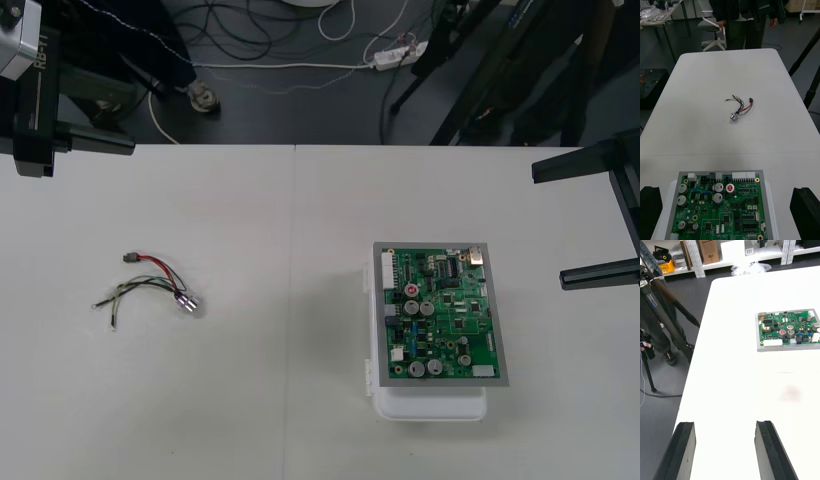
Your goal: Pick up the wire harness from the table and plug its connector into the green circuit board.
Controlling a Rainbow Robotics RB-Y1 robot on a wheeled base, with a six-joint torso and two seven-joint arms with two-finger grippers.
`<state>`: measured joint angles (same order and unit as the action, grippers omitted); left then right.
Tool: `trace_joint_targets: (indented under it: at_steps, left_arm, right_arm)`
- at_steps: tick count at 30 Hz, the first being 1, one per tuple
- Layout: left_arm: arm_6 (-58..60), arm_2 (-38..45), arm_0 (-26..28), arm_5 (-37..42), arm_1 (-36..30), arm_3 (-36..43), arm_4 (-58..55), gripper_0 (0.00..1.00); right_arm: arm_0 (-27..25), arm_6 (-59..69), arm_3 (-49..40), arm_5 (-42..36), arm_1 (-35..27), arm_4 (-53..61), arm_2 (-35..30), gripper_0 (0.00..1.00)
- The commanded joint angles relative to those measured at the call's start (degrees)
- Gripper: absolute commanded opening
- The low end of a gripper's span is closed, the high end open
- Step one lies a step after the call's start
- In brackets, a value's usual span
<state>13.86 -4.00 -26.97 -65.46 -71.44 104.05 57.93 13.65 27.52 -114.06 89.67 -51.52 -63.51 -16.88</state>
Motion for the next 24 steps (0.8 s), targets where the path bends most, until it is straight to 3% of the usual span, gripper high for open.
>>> trace_joint_targets:
  at_steps: [1, 24]
  left_arm:
    - [-2.1, 1.5, -2.0, 2.6, -1.4, 1.2, 0.2, 0.46]
    - [-2.1, 1.5, -2.0, 2.6, -1.4, 1.2, 0.2, 0.47]
  right_arm:
    - [1.5, -0.9, 0.1, 0.3, -1.8, 0.5, -2.0, 1.0]
    - [1.5, -0.9, 0.1, 0.3, -1.8, 0.5, -2.0, 1.0]
